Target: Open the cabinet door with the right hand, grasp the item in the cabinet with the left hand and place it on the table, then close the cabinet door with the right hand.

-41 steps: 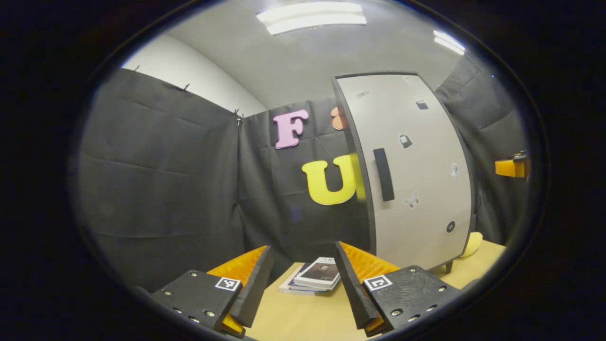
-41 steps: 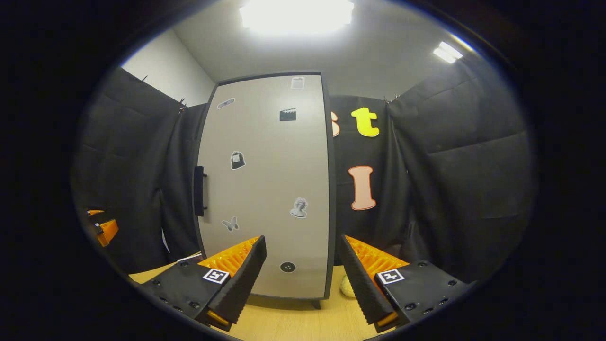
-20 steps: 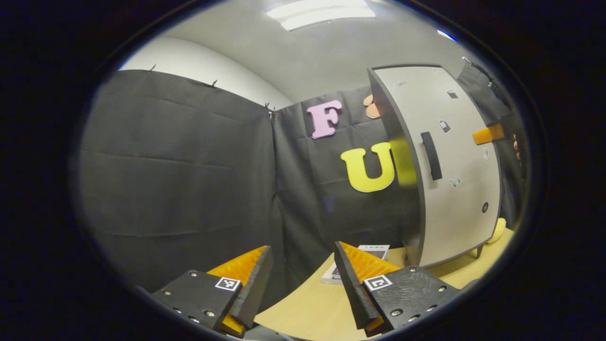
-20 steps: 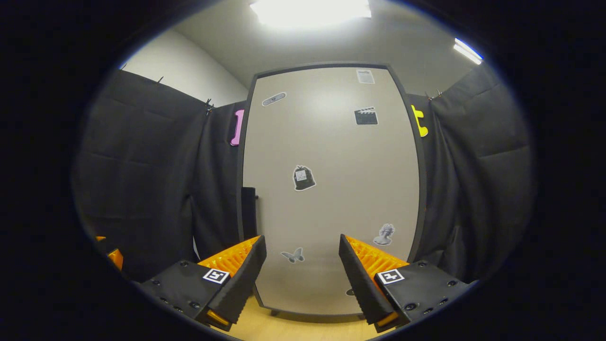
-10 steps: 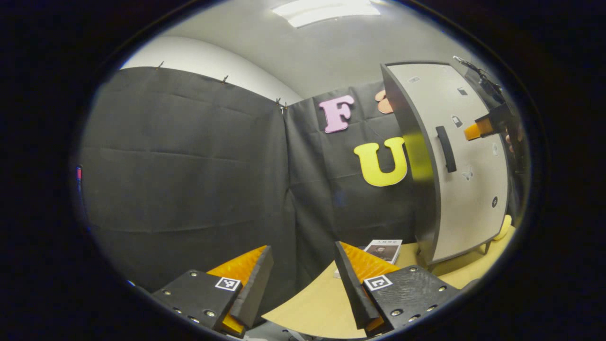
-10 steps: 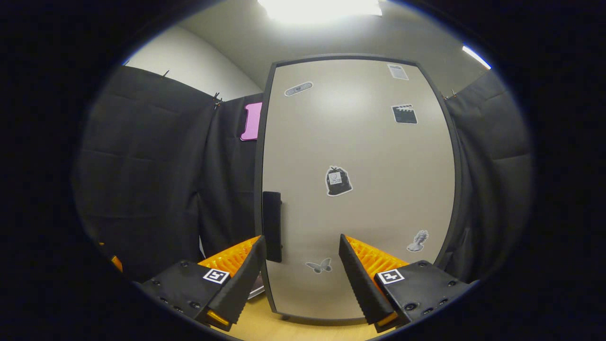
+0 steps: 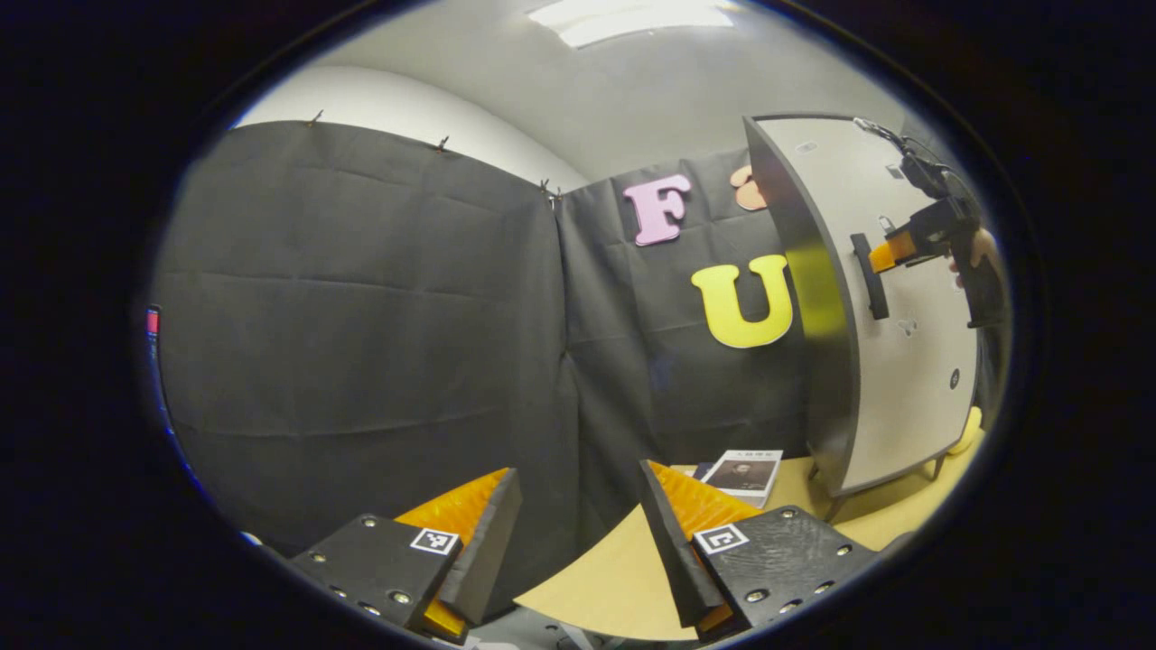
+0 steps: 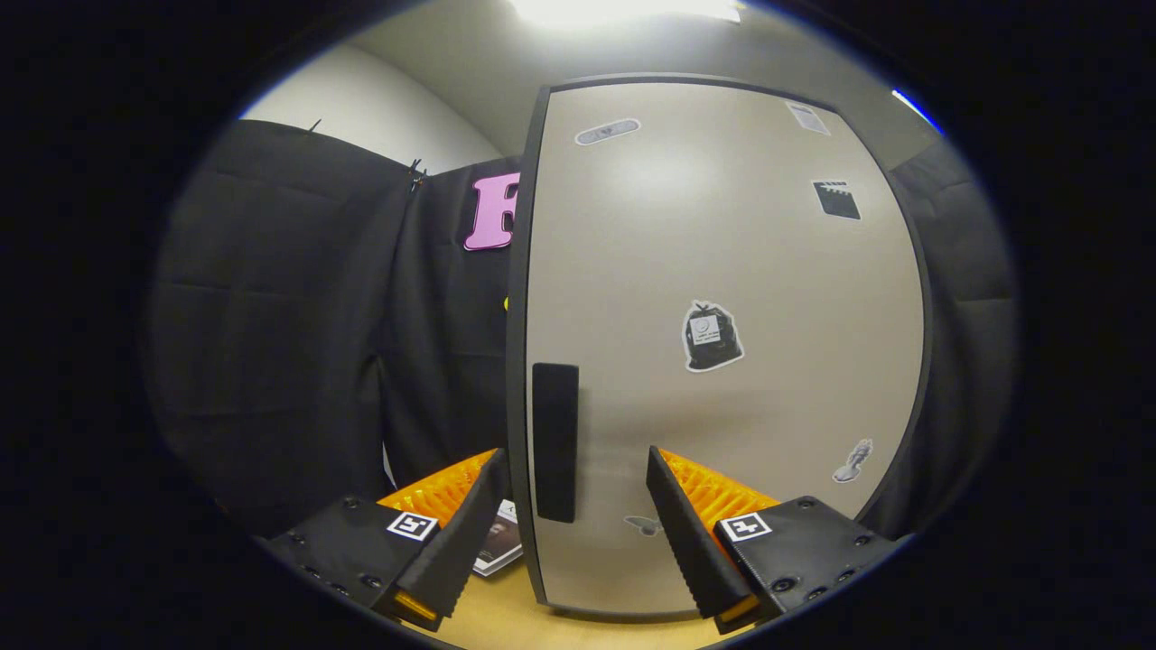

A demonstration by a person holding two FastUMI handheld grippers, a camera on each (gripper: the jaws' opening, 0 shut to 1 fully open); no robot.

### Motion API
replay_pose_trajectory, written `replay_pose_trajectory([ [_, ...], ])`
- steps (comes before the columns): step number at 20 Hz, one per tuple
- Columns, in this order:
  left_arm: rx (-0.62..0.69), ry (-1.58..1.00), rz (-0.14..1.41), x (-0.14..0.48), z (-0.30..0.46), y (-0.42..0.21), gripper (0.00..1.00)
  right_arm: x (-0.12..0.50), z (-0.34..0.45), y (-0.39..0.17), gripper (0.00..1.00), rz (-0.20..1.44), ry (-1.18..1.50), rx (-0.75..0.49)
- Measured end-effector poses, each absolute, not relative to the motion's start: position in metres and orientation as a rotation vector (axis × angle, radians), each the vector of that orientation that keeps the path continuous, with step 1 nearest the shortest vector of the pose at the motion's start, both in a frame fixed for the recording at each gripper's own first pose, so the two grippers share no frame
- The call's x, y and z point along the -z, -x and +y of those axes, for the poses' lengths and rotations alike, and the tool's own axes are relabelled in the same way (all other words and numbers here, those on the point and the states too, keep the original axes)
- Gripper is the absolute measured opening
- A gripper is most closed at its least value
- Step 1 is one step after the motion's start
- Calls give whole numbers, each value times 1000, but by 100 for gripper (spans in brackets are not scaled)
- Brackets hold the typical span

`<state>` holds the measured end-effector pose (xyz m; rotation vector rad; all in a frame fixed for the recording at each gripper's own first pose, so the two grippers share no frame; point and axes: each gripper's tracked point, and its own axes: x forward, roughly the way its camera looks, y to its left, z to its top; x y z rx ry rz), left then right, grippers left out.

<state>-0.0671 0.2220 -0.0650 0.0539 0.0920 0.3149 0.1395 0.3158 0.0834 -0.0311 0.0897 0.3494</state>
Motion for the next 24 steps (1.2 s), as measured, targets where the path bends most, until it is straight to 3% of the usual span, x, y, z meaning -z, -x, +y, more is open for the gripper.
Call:
replay_pose_trajectory([
  [4, -323, -49, 106, 73, 232, 69, 78, -77, 333, -152, 98, 107, 23, -354],
  [5, -323, -45, 110, 76, 234, 68, 79, -76, 337, -154, 89, 115, 17, -356],
  [8, -323, -39, 128, 85, 240, 68, 79, -73, 344, -165, 86, 130, -3, -345],
  [13, -321, -25, 131, 88, 247, 65, 79, -63, 347, -180, 46, 185, -42, -325],
  [14, -318, -26, 130, 89, 247, 66, 79, -59, 349, -181, 51, 203, -47, -330],
  [16, -313, -31, 126, 89, 248, 63, 79, -52, 348, -184, 51, 226, -37, -313],
  [18, -310, -29, 124, 89, 248, 61, 79, -54, 345, -187, 33, 212, -26, -297],
  [20, -301, -20, 125, 88, 246, 59, 79, -53, 345, -183, 31, 209, -9, -302],
  [22, -289, -20, 120, 87, 243, 55, 79, -53, 345, -183, 24, 220, 1, -333],
  [23, -281, -23, 112, 84, 241, 53, 79, -53, 346, -182, 13, 217, -7, -346],
  [24, -273, -25, 105, 83, 239, 50, 79, -52, 345, -179, 13, 220, -1, -360],
])
